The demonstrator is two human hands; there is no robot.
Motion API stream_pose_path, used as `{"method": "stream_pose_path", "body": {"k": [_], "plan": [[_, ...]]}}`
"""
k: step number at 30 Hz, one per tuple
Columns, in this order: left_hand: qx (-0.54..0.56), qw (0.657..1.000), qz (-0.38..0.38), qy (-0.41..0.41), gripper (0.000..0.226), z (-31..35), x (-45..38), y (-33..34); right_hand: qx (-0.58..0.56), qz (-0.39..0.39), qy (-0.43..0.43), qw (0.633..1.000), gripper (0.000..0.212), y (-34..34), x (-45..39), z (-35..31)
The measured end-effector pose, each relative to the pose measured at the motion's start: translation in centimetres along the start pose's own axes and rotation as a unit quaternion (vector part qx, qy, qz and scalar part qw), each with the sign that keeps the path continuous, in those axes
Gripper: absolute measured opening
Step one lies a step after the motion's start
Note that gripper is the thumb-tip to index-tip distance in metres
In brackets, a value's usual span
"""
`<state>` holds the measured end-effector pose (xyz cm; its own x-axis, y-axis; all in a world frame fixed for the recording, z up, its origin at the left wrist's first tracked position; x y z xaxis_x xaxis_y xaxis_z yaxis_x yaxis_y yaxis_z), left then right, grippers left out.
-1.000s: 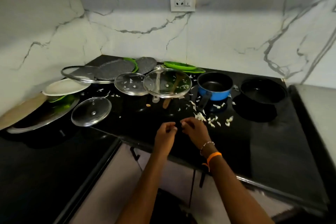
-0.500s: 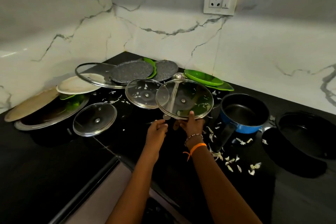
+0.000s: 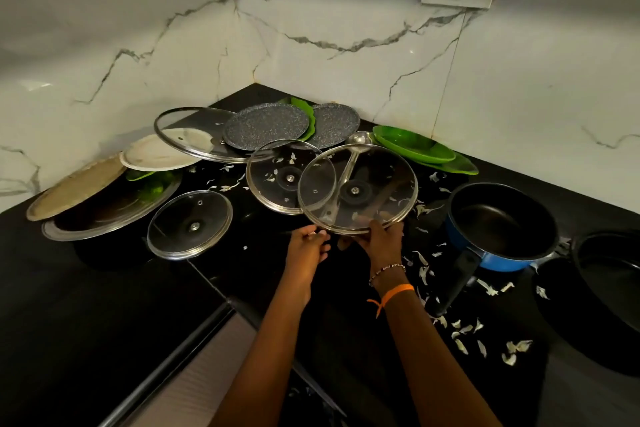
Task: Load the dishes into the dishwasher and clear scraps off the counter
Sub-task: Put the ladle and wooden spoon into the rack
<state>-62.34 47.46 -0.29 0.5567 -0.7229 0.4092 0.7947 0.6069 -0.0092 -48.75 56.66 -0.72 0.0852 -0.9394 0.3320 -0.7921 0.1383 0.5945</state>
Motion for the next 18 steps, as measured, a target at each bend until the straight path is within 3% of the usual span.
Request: {"method": "stream_pose_path", "body": {"k": [6, 9, 13, 18], "plan": [[0.127, 0.985, -0.082, -0.079, 0.021, -0.6, 0.4, 3.7, 0.027, -0.023, 0.015, 0.999, 0.041, 0.5, -0.1, 0.3], [0.158, 0.982, -0.041, -0.093, 0.022, -0.8, 0.1, 3.5, 0.041, -0.037, 0.008, 0.998, 0.042, 0.2, -0.1, 0.4], [0.182, 0.982, 0.01, -0.045, 0.014, 0.2, 0.0, 2.1, 0.12, -0.082, 0.0, 0.989, 0.036, 0.1, 0.3, 0.1], [0.2, 0.978, 0.054, -0.015, 0.012, 1.2, 0.4, 0.2, 0.094, -0.103, 0.018, 0.99, 0.027, -0.5, 0.5, 0.5]]}}
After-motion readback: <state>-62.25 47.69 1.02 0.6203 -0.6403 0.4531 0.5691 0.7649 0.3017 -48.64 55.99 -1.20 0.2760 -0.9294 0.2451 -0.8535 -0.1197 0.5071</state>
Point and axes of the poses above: each hand's wrist, its own x-axis away from the middle knuckle, its own y-axis out of the palm, z = x × y, the point moved 10 cm from there along -x, towards the middle knuckle, and after that the axes turned 6 degrees about -x, right-handed, at the moved point
